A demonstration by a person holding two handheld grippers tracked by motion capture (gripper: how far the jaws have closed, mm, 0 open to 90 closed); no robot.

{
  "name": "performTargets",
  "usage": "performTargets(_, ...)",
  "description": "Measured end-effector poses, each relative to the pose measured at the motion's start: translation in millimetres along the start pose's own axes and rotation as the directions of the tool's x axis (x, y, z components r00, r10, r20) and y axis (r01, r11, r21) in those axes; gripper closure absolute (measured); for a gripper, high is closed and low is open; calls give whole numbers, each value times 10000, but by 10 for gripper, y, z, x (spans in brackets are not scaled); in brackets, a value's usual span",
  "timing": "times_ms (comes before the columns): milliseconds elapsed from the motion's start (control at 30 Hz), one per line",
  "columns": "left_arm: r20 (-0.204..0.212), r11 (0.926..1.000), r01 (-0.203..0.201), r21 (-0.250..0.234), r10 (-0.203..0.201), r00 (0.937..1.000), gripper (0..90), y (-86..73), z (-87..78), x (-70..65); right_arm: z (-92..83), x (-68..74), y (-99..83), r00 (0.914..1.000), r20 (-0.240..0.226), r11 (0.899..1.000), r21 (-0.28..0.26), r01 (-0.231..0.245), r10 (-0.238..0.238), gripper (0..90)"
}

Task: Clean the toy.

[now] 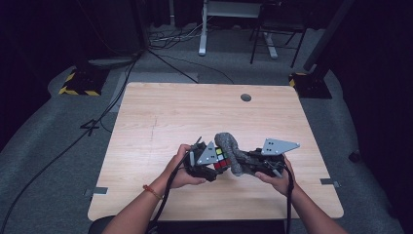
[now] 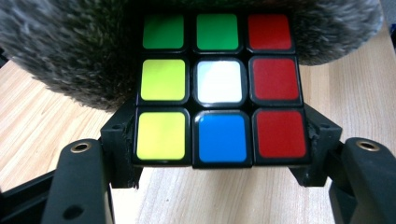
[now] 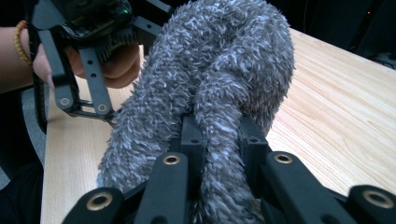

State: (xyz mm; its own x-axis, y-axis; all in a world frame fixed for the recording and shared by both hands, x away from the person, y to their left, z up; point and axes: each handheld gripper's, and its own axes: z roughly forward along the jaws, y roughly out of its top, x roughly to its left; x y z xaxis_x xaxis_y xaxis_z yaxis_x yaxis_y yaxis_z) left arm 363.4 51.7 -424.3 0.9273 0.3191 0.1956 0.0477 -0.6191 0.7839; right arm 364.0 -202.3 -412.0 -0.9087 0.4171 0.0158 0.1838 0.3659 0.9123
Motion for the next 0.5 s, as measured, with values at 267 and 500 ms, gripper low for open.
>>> performTargets(267,-161,9994,55,-351,-61,9999,333,15,-88,22,83,-28,-64,9989,459,9971,764,26,-61,772)
performTargets(500,-3,9988,92,-477,-92,10000,334,12,-146,37,179,-38,-125,9998,204,9910,1340,-5,-22,770)
